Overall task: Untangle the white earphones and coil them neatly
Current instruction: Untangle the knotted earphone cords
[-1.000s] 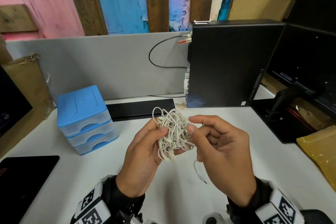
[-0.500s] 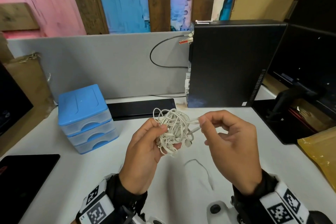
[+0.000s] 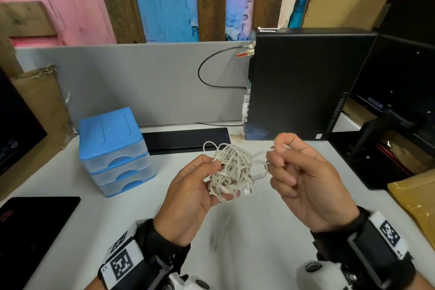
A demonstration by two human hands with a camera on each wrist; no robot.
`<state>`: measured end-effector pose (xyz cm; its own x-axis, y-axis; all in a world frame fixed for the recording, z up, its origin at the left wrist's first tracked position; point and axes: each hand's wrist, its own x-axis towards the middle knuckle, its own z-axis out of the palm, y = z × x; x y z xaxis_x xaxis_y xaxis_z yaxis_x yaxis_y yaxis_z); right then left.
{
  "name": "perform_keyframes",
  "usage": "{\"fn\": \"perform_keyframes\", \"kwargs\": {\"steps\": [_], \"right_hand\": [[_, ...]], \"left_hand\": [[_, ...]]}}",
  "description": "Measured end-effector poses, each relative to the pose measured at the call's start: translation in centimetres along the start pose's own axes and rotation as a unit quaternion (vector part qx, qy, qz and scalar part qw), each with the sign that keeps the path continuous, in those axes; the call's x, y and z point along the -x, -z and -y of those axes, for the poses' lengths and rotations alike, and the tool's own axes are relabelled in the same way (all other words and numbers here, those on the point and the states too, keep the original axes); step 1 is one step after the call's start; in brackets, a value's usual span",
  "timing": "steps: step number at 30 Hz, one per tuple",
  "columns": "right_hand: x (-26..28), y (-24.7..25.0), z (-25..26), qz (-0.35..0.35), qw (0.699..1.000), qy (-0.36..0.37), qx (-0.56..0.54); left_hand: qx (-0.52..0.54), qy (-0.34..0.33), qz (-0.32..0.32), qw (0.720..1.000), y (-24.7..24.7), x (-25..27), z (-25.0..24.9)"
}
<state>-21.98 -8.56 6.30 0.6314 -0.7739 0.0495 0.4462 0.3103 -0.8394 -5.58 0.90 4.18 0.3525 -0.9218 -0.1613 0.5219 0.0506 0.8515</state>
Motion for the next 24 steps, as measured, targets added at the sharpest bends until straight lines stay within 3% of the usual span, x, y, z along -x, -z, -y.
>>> {"fn": "perform_keyframes", "kwargs": {"steps": [2,3,5,7,10,11,13,15,16,17,20,22,24], "right_hand": [[-0.3,0.9,-0.2,0.010,0.991,0.040,0.129],[-0.4,1.3,-0.5,0.008,0.964,0.088,0.250],[-0.7,2.0,-1.3,-0.004,0.866,0.183,0.465],[-1.0,2.5,-1.9,-0.024,0.783,0.251,0.569],[-1.4,2.8,-2.6,-0.098,0.725,0.320,0.601],[-1.6,2.8,-2.7,-0.129,0.728,0.328,0.589],[-1.9,2.8,-2.5,-0.165,0.794,0.298,0.503],[-1.8,2.9,-1.5,-0.131,0.864,0.243,0.422],[-1.8,3.1,-1.1,-0.088,0.875,0.212,0.425],[-1.7,3.3,-0.6,-0.038,0.868,0.183,0.461],[-1.4,4.1,0.0,0.050,0.783,0.130,0.607],[-1.5,4.0,0.2,0.028,0.794,0.155,0.587],[-1.8,3.9,0.2,-0.056,0.817,0.236,0.523]], "left_hand": [[-0.020,-0.009,-0.008,1.000,0.3,-0.1,-0.2],[-0.038,-0.015,-0.008,0.999,0.5,-0.2,-0.3],[-0.076,-0.025,-0.004,0.997,0.8,-0.4,-0.2],[-0.099,-0.022,0.002,0.995,0.8,-0.5,0.3],[-0.098,-0.009,0.012,0.995,0.5,-0.6,0.9],[-0.094,-0.005,0.013,0.996,0.5,-0.6,1.0],[-0.086,-0.001,0.012,0.996,0.6,-0.6,0.9],[-0.078,0.000,0.005,0.997,0.8,-0.7,0.6],[-0.076,0.001,-0.004,0.997,1.0,-0.9,0.4],[-0.078,0.001,-0.013,0.997,1.1,-1.0,0.3],[-0.103,0.002,-0.020,0.995,1.4,-1.3,0.1],[-0.103,0.007,-0.014,0.995,1.4,-1.3,0.1],[-0.086,0.011,-0.007,0.996,1.4,-1.3,0.1]]}}
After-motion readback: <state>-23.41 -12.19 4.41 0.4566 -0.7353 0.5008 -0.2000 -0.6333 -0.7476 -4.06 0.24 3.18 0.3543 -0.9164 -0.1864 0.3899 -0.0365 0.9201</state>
